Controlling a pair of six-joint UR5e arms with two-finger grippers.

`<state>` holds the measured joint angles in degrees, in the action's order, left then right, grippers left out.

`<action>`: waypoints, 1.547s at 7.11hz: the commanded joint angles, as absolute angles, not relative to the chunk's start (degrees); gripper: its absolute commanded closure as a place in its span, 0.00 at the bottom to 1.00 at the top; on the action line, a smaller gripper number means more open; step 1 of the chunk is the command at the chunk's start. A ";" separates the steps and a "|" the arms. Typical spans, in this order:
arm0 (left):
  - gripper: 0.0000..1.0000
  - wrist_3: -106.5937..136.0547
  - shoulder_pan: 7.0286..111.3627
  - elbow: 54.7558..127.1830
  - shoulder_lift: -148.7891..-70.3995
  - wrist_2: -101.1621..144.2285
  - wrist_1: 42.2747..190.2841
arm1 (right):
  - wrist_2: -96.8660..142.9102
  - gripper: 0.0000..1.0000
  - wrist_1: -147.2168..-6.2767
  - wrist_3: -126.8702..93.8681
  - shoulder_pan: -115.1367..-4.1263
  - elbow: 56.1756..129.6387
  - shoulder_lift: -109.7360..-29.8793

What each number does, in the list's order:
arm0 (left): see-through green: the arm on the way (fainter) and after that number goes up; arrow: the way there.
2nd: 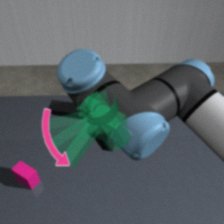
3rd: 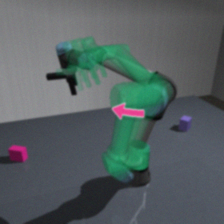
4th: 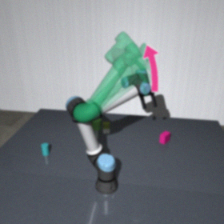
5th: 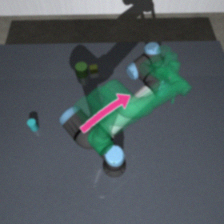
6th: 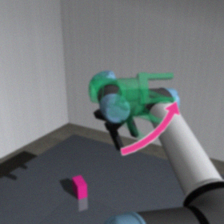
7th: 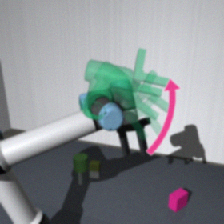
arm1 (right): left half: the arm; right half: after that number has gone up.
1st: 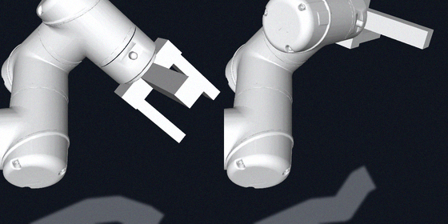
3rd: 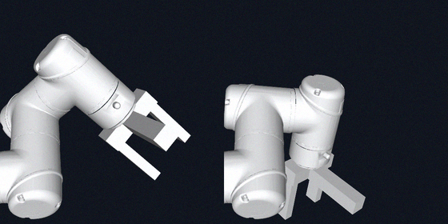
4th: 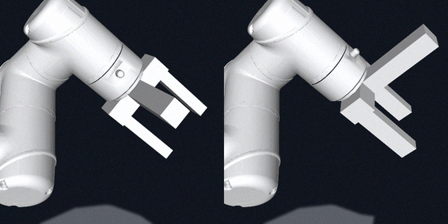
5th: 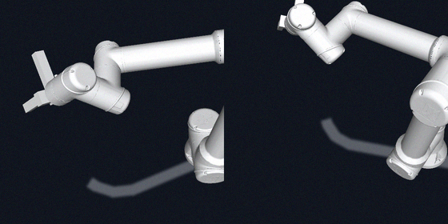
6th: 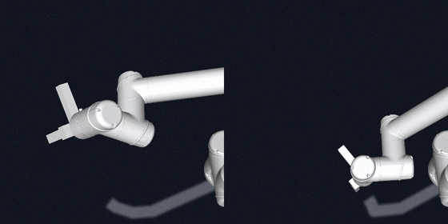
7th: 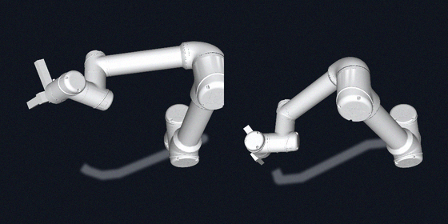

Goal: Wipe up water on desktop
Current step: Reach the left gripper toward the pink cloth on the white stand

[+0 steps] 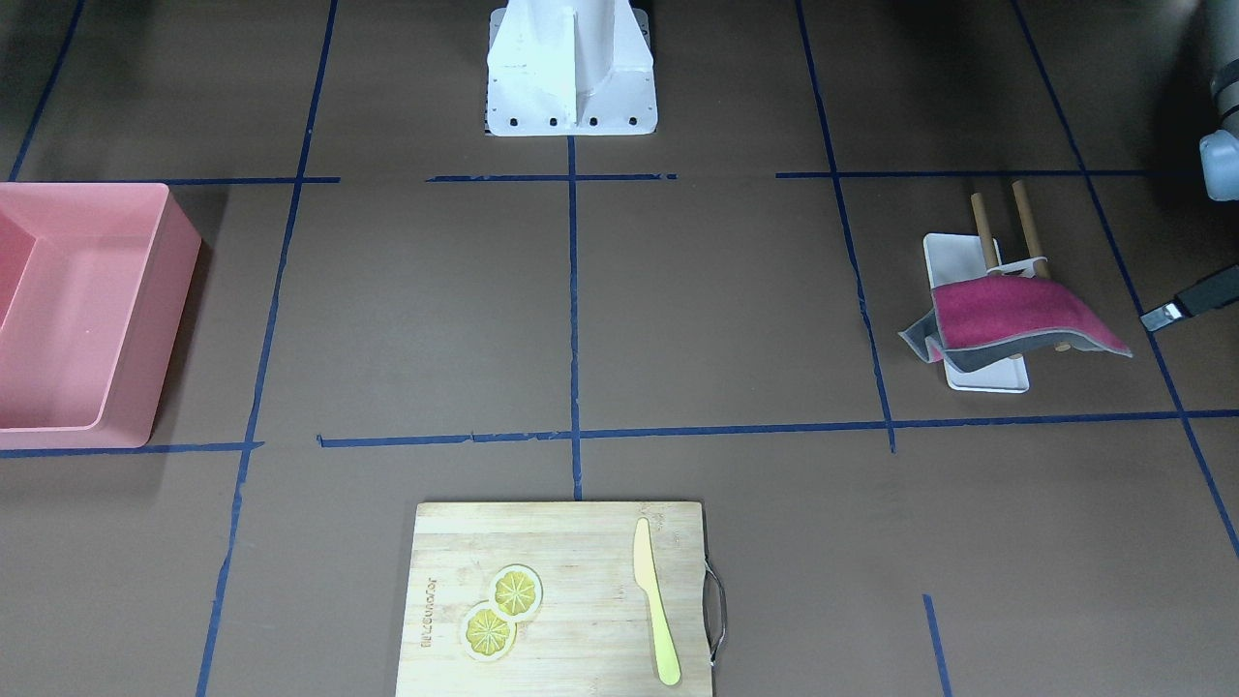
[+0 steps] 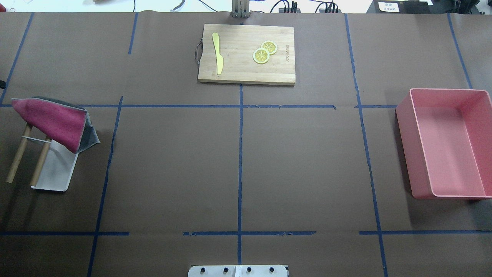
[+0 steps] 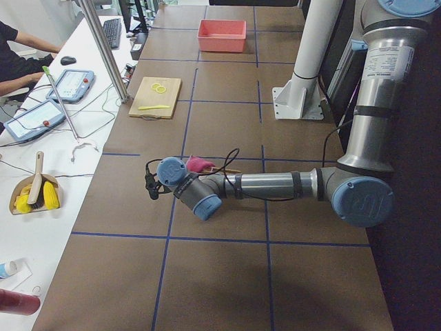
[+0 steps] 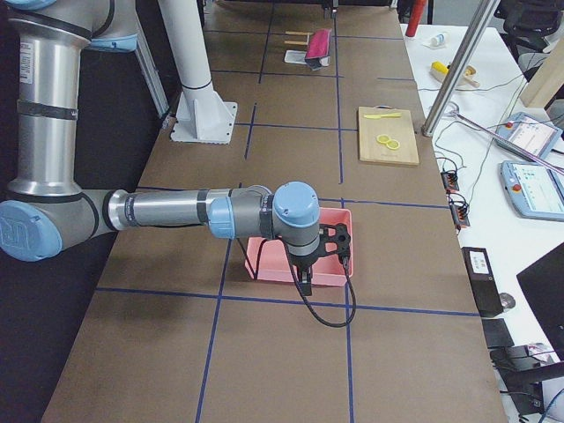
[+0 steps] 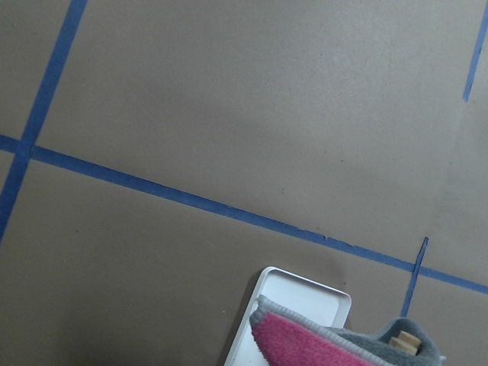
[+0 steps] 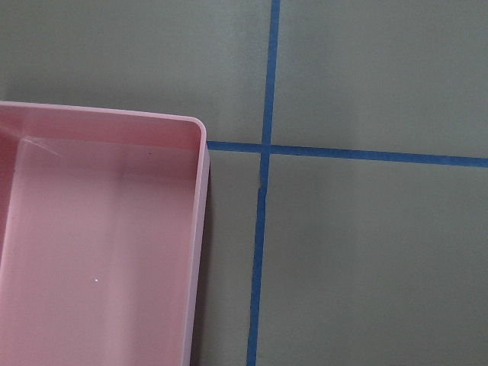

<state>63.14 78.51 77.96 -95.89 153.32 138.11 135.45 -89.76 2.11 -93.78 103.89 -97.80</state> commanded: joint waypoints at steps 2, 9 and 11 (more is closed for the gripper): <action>0.00 81.68 77.00 77.27 -95.89 146.54 153.48 | 135.44 0.00 -89.91 2.11 -93.78 103.89 -97.65; 0.00 96.94 69.79 74.53 -93.53 140.10 164.26 | 135.18 0.00 -89.82 2.11 -93.78 104.24 -97.56; 0.00 97.03 69.79 74.27 -93.43 140.01 164.62 | 135.26 0.00 -90.35 2.11 -93.78 105.73 -98.43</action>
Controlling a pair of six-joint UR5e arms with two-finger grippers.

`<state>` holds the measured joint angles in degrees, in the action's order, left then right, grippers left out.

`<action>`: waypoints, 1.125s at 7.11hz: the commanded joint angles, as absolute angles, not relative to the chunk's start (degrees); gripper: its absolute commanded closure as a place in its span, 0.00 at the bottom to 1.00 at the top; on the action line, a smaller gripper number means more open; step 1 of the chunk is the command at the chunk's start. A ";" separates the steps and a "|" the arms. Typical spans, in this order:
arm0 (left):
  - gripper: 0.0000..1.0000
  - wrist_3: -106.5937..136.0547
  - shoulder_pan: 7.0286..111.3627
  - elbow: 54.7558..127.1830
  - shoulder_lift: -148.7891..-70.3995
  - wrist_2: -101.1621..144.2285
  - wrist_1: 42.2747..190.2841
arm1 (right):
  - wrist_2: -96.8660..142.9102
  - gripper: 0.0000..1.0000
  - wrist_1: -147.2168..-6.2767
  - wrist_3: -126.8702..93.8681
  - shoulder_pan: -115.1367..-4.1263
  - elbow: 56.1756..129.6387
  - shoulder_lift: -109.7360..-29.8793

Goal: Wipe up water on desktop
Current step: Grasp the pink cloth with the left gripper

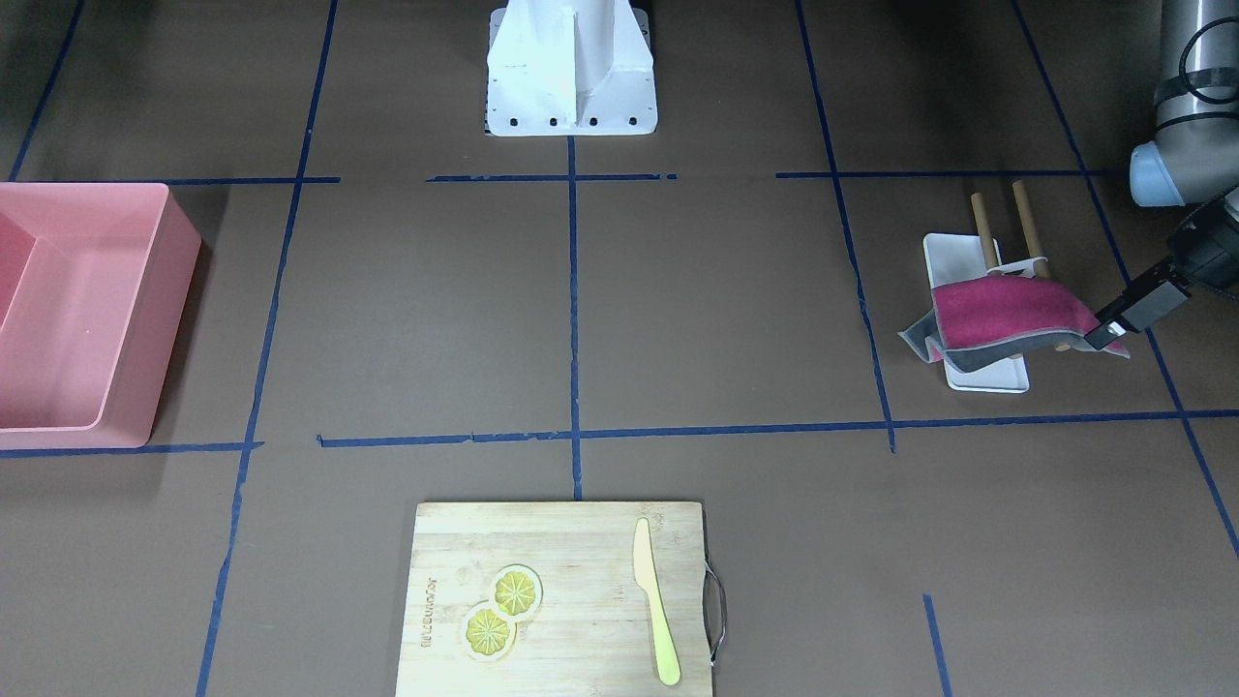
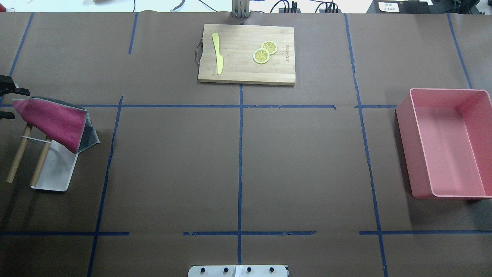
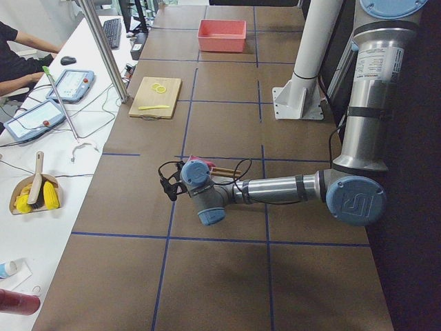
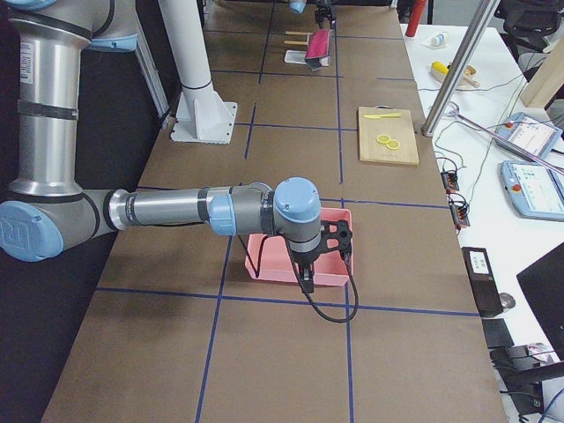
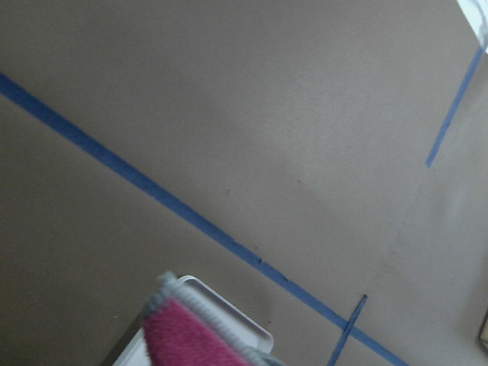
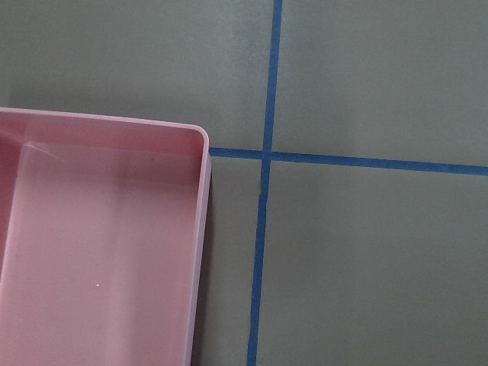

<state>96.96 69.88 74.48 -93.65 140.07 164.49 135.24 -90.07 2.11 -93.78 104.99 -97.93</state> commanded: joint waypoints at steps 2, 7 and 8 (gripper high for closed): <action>0.26 97.29 69.79 74.27 -93.43 139.92 164.18 | 135.26 0.00 -90.35 2.11 -93.78 105.73 -98.53; 0.94 99.93 69.70 74.09 -94.31 146.15 164.00 | 135.18 0.00 -90.44 2.11 -93.78 105.65 -98.53; 0.98 100.11 69.70 74.18 -94.57 147.03 163.66 | 135.44 0.00 -90.44 2.11 -93.78 105.56 -98.53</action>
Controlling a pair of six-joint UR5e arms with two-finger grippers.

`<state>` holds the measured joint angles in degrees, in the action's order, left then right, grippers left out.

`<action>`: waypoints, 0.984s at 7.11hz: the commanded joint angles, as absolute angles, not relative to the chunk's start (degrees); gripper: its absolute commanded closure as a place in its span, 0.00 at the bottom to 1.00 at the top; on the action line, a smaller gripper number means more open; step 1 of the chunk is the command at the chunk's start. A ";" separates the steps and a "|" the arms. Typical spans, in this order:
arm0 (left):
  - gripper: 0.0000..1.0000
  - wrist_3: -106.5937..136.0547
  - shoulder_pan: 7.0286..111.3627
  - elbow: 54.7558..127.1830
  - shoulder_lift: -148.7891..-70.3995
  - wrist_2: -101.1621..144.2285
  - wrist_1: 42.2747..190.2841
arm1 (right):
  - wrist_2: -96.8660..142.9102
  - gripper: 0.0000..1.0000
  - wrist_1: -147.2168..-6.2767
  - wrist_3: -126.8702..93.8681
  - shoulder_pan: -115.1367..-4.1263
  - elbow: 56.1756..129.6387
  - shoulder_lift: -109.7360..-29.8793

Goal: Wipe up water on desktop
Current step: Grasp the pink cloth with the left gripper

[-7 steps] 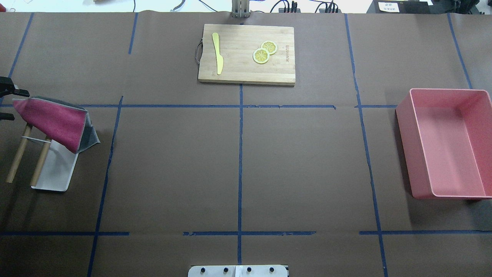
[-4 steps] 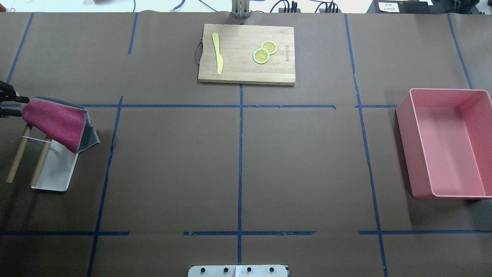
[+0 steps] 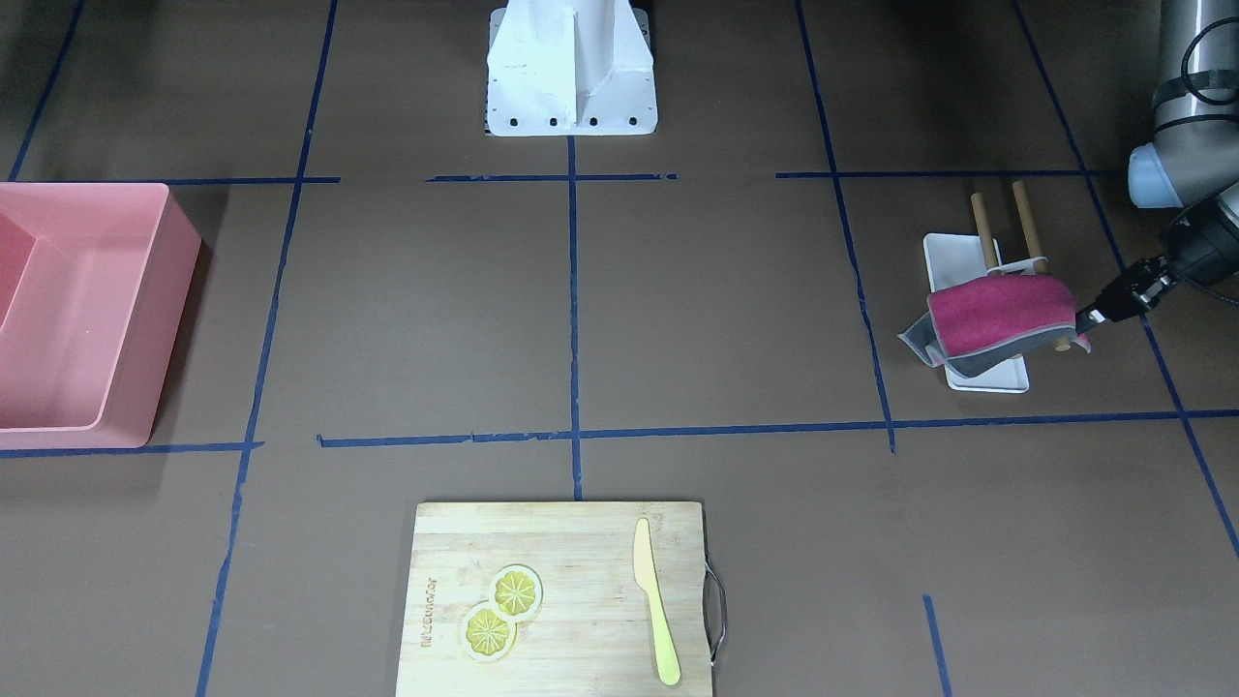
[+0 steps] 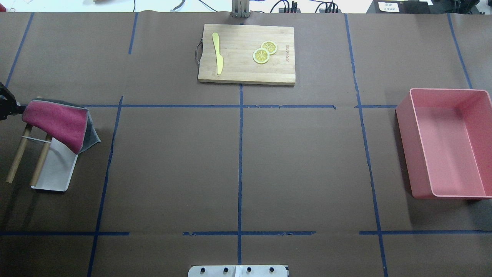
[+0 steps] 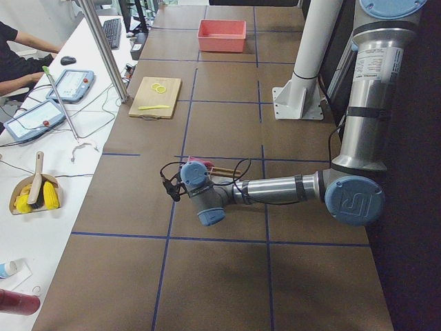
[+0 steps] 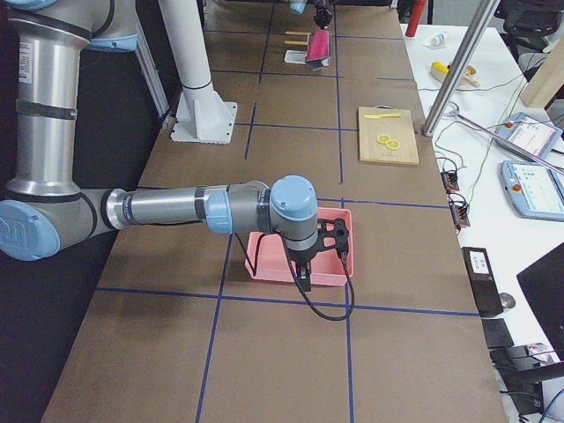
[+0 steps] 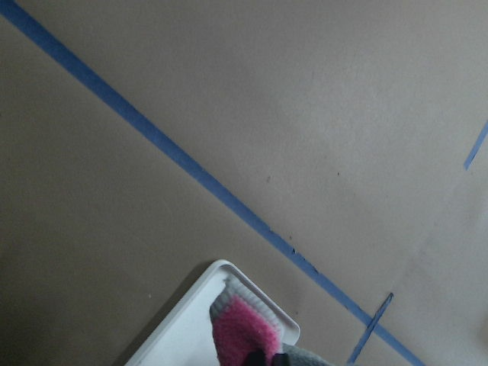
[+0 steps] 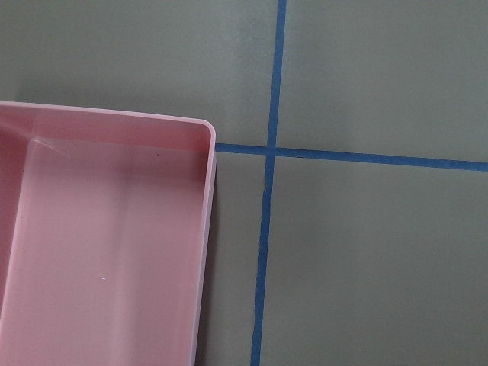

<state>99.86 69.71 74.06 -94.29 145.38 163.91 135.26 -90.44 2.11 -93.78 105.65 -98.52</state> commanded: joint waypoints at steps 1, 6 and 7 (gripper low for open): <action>1.00 100.11 71.35 74.44 -95.44 151.13 158.43 | 135.61 0.00 -90.09 2.02 -93.69 105.73 -98.26; 1.00 100.19 84.55 83.17 -103.00 163.74 136.49 | 135.79 0.00 -89.74 0.63 -93.43 105.91 -97.65; 1.00 100.20 84.81 89.50 -105.79 163.57 124.92 | 138.40 0.00 -88.17 -0.60 -93.34 107.39 -97.73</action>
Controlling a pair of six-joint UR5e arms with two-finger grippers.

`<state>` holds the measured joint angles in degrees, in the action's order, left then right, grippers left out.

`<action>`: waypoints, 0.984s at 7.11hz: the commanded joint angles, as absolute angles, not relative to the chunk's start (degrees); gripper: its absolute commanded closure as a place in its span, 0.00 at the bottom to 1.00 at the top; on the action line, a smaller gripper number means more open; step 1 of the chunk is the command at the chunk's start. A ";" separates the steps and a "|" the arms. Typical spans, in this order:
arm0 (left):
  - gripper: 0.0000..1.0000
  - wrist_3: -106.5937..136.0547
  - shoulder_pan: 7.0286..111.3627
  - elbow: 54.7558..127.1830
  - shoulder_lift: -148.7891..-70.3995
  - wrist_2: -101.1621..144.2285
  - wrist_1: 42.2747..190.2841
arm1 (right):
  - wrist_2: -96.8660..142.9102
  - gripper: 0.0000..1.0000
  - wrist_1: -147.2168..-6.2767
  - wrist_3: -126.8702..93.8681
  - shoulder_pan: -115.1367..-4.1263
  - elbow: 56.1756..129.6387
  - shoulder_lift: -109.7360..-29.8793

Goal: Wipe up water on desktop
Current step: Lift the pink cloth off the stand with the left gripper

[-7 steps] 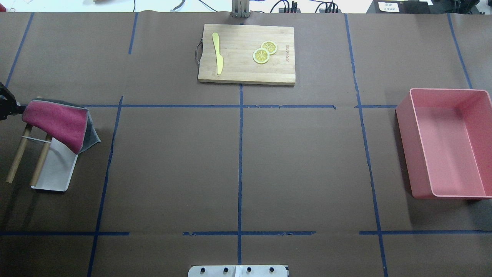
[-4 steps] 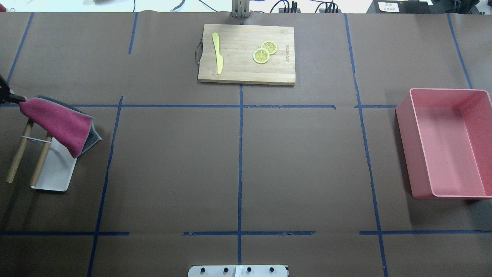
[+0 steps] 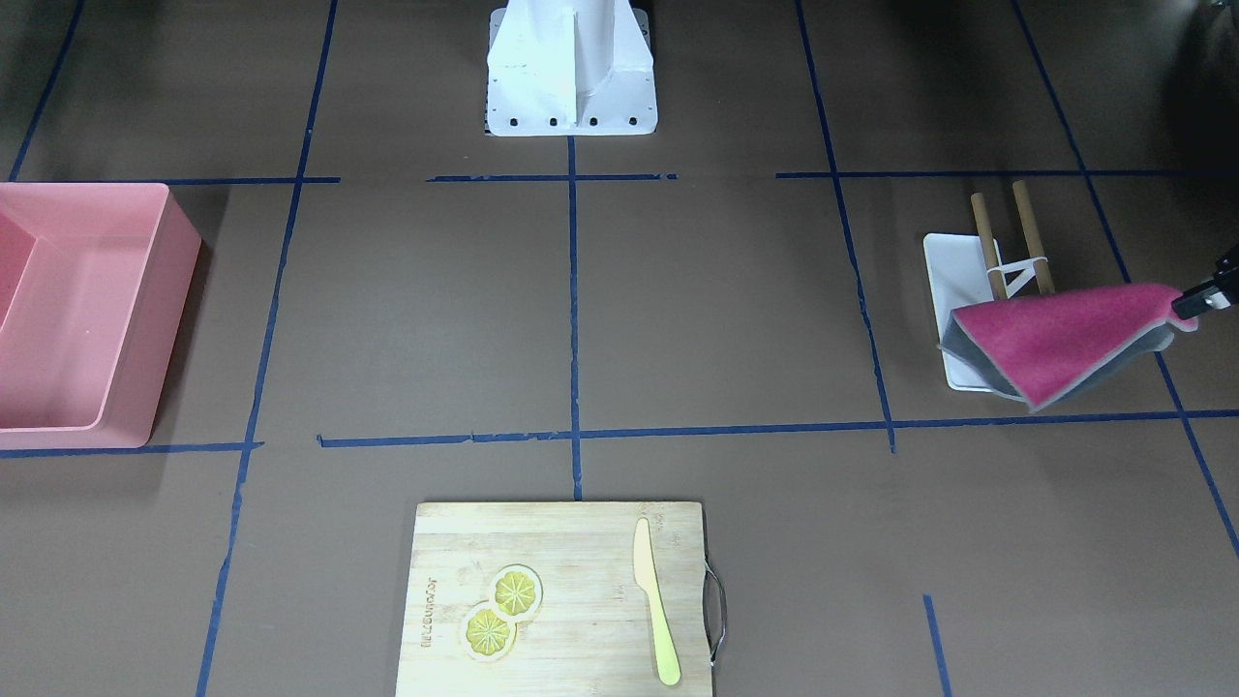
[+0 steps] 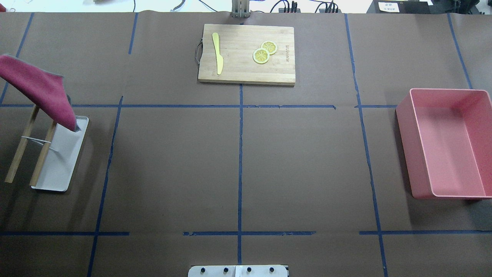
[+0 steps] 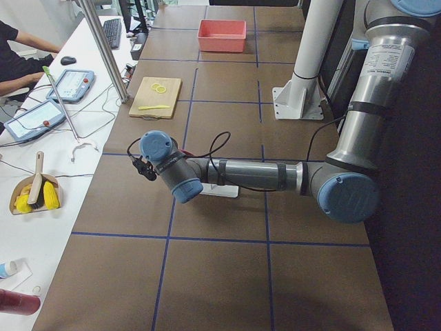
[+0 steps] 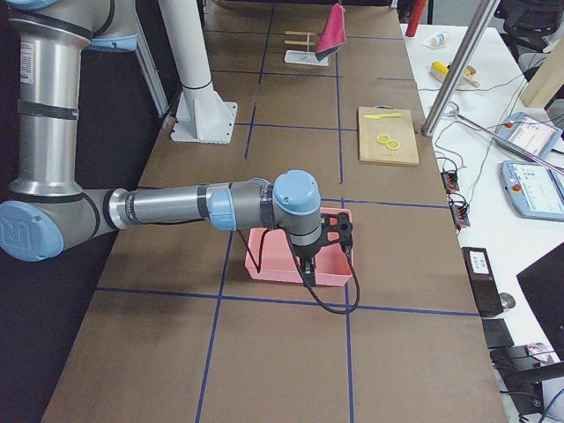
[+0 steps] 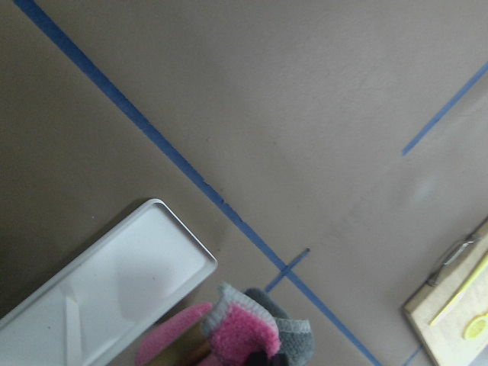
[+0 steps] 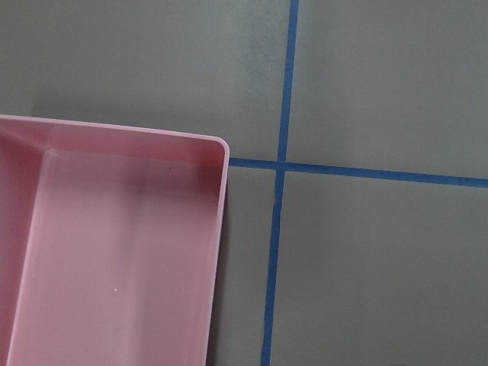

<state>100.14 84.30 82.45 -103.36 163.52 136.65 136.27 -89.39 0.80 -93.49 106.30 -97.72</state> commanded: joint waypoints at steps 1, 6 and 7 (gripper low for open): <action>1.00 100.20 84.99 93.30 -109.39 163.30 116.02 | 139.21 0.00 -85.11 -2.18 -93.25 107.58 -97.65; 1.00 124.13 74.92 94.40 -126.89 148.85 108.72 | 138.69 0.01 -62.10 -31.71 -78.70 111.88 -88.20; 1.00 128.89 71.66 94.31 -128.57 144.45 108.63 | 136.78 0.01 -57.87 -39.73 -74.22 111.97 -84.67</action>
